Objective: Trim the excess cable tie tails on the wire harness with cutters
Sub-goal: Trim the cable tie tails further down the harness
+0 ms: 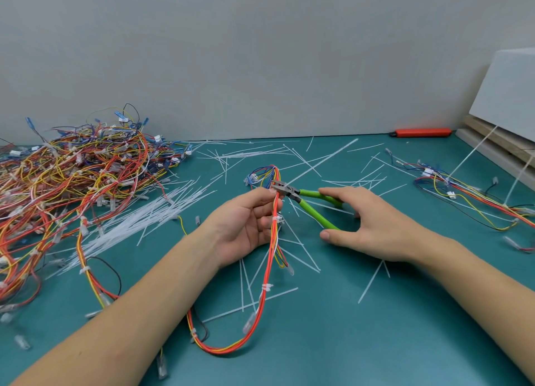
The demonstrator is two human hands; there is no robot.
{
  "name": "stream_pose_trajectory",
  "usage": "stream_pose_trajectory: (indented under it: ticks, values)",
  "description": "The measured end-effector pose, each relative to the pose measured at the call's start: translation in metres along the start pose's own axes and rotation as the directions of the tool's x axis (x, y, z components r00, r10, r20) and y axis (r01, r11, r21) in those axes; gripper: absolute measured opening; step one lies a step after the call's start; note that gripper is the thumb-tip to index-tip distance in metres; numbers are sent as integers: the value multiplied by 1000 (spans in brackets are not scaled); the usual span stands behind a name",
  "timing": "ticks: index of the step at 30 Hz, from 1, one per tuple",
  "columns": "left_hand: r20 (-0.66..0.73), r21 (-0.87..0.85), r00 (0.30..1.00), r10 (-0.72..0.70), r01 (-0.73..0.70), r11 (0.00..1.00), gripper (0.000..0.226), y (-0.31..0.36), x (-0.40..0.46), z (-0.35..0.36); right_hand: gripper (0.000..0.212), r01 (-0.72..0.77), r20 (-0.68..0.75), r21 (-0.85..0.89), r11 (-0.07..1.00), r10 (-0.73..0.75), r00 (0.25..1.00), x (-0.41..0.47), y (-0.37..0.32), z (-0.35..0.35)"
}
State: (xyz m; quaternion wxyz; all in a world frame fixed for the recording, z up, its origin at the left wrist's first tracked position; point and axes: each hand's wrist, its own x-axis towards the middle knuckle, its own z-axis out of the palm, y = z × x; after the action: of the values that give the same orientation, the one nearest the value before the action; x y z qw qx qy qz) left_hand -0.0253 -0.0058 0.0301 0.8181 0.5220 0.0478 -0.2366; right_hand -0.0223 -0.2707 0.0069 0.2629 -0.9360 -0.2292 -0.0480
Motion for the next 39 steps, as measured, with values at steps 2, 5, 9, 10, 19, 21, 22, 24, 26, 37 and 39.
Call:
stream_pose_trajectory:
  ticks: [2, 5, 9, 10, 19, 21, 22, 24, 26, 37, 39]
  values:
    - [-1, 1, 1000, 1, -1, 1000, 29, 0, 0, 0, 83, 2, -3, -2, 1000, -2, 1000, 1, 1, 0]
    - [-10, 0, 1000, 1, -1, 1000, 27, 0, 0, 1, 79, 3, -1, 6, 1000, -3, 1000, 0, 1, 0]
    - [-10, -20, 1000, -10, 10, 1000, 15, 1, 0, -2, 56, -13, -54, 85, 996, 17, 998, 2, 2, -1]
    - [-11, -24, 1000, -15, 14, 1000, 16, 2, 0, -2, 54, -11, -63, 94, 996, 17, 998, 2, 2, -1]
    - [-9, 20, 1000, -10, 10, 1000, 12, 0, 0, 1, 83, -10, -15, 23, 1000, 10, 1000, 0, 0, 1]
    - [-5, 21, 1000, -8, 8, 1000, 13, 0, 0, 1, 84, -10, -15, 19, 1000, 10, 1000, 0, 0, 0]
    - [-3, 20, 1000, -7, 7, 1000, 14, 0, 0, 1, 83, -10, -13, 18, 1000, 10, 1000, 0, -1, 1]
    - [0, 13, 1000, -9, 9, 1000, 14, 1, -1, 1, 80, -6, -14, 20, 1000, 7, 1000, 0, -1, 1]
    - [-1, 10, 1000, -9, 9, 1000, 12, 1, -1, 1, 70, -7, -19, 41, 999, 8, 1000, 0, -1, 0]
    - [2, -5, 1000, -9, 9, 1000, 7, 0, 0, 0, 77, -11, -14, 34, 999, 12, 1000, 2, 1, 2]
    - [-4, -2, 1000, -10, 10, 1000, 8, 0, 1, 0, 80, -2, 2, 18, 1000, 2, 1000, 2, 1, 1]
